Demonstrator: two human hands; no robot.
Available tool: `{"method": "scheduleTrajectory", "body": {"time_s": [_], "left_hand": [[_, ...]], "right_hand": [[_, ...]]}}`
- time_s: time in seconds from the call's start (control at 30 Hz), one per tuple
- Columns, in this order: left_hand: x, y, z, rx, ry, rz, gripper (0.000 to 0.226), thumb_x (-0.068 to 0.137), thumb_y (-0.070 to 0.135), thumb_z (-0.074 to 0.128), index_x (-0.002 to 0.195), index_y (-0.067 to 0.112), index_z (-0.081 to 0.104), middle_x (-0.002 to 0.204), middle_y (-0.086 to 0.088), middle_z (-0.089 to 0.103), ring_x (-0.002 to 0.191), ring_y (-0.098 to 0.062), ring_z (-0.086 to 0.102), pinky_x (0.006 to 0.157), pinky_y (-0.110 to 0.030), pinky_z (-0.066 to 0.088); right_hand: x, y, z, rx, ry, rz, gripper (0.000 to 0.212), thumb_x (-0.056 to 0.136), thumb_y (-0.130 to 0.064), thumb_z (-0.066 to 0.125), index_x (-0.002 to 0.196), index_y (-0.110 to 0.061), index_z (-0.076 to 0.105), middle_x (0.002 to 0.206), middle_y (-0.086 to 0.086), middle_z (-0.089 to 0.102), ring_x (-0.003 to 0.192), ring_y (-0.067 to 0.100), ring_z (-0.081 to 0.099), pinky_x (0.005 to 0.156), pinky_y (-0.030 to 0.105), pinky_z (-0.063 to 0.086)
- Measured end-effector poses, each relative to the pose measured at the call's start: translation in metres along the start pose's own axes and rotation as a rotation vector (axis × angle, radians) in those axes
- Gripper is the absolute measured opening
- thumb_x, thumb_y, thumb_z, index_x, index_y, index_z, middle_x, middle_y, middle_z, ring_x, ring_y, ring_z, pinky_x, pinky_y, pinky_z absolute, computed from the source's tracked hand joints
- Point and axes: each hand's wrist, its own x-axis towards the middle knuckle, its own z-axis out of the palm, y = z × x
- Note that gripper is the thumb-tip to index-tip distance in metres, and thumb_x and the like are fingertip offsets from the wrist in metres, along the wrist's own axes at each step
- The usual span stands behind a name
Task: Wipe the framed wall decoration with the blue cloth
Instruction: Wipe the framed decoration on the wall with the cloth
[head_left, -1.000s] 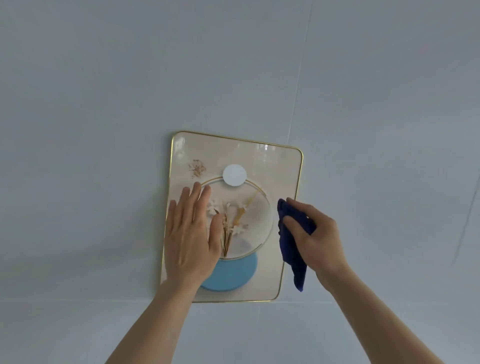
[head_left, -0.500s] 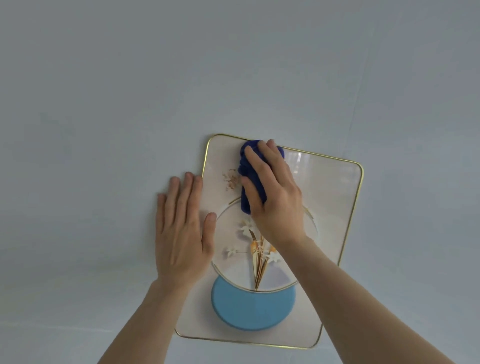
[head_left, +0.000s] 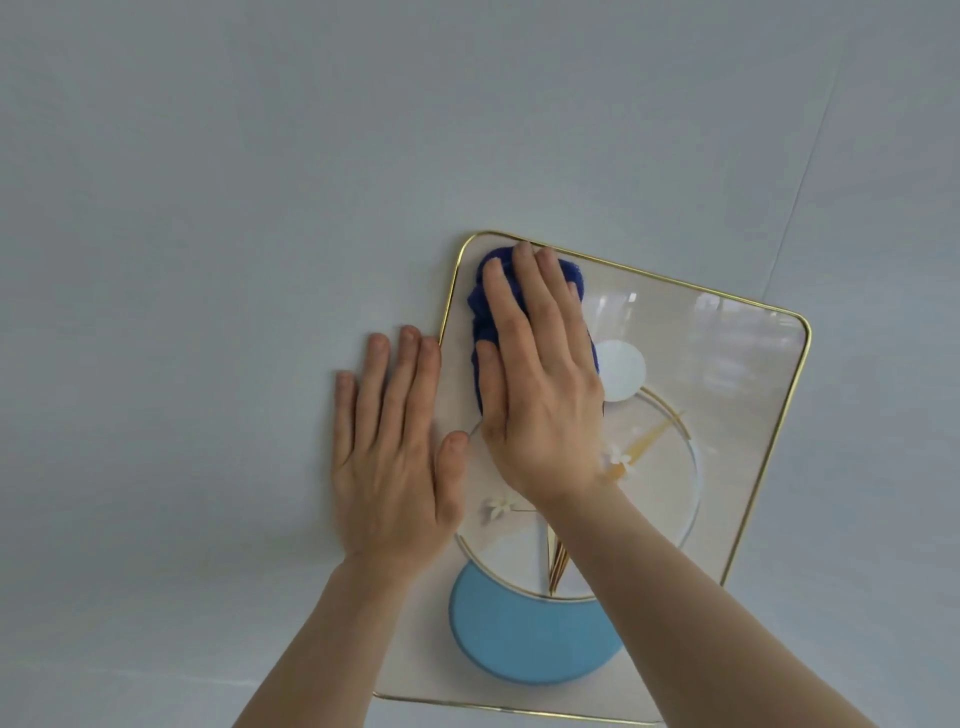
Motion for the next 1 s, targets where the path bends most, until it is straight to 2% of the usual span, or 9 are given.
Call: {"method": "scheduleTrajectory", "body": {"time_s": [0.13, 0.37, 0.5, 0.63, 0.7, 0.83, 1.0], "left_hand": [[0.0, 0.0, -0.001, -0.011, 0.0, -0.006, 0.069, 0.104, 0.046, 0.008, 0.162, 0.012, 0.025, 0.17, -0.002, 0.024, 0.161, -0.02, 0.014, 0.132, -0.044, 0.007], [0.001, -0.001, -0.003, 0.034, -0.037, 0.014, 0.068, 0.105, 0.047, 0.007, 0.163, 0.013, 0.02, 0.171, -0.002, 0.019, 0.161, -0.021, 0.014, 0.132, -0.046, 0.008], [0.001, -0.004, -0.006, 0.077, -0.085, 0.039, 0.069, 0.104, 0.049, 0.012, 0.163, 0.014, 0.017, 0.172, -0.002, 0.016, 0.161, -0.022, 0.012, 0.132, -0.046, 0.009], [0.001, -0.006, -0.009, 0.082, -0.113, 0.044, 0.071, 0.103, 0.052, 0.015, 0.164, 0.015, 0.016, 0.172, -0.002, 0.016, 0.161, -0.021, 0.011, 0.131, -0.046, 0.01], [0.001, -0.006, -0.009, 0.072, -0.116, 0.037, 0.072, 0.103, 0.053, 0.016, 0.163, 0.014, 0.018, 0.172, -0.003, 0.018, 0.161, -0.021, 0.011, 0.132, -0.045, 0.009], [0.001, -0.007, -0.007, 0.045, -0.125, 0.038, 0.075, 0.101, 0.056, 0.013, 0.163, 0.014, 0.019, 0.173, -0.002, 0.018, 0.162, -0.021, 0.01, 0.132, -0.045, 0.006], [0.0, -0.006, -0.005, 0.028, -0.071, 0.036, 0.074, 0.102, 0.054, 0.012, 0.162, 0.013, 0.022, 0.172, -0.002, 0.02, 0.161, -0.021, 0.013, 0.132, -0.044, 0.008]], "right_hand": [[-0.002, 0.002, 0.0, -0.076, -0.019, -0.05, 0.044, 0.106, -0.015, 0.056, 0.149, -0.004, 0.053, 0.16, 0.021, 0.047, 0.155, 0.039, 0.036, 0.122, 0.057, 0.038], [-0.011, 0.004, -0.001, -0.118, -0.041, -0.111, 0.036, 0.107, -0.015, 0.057, 0.141, -0.004, 0.061, 0.154, 0.019, 0.055, 0.15, 0.04, 0.044, 0.12, 0.059, 0.04], [-0.03, 0.003, -0.009, -0.076, -0.161, -0.179, 0.041, 0.105, -0.007, 0.06, 0.146, -0.007, 0.057, 0.158, 0.014, 0.052, 0.153, 0.036, 0.039, 0.124, 0.057, 0.036], [-0.024, 0.011, -0.022, -0.112, -0.23, -0.27, 0.045, 0.106, -0.011, 0.06, 0.151, -0.011, 0.052, 0.162, 0.013, 0.047, 0.156, 0.032, 0.034, 0.125, 0.053, 0.036], [-0.008, 0.018, -0.025, -0.124, -0.187, -0.236, 0.044, 0.107, -0.016, 0.059, 0.15, -0.011, 0.053, 0.161, 0.015, 0.047, 0.155, 0.033, 0.036, 0.122, 0.055, 0.04], [0.018, 0.012, -0.011, -0.128, 0.032, 0.054, 0.04, 0.109, -0.013, 0.051, 0.148, -0.005, 0.054, 0.16, 0.021, 0.046, 0.154, 0.039, 0.037, 0.119, 0.058, 0.042], [0.011, 0.008, 0.001, -0.119, 0.081, 0.047, 0.039, 0.108, -0.011, 0.053, 0.146, -0.003, 0.055, 0.158, 0.022, 0.048, 0.153, 0.04, 0.038, 0.121, 0.058, 0.039]]}}
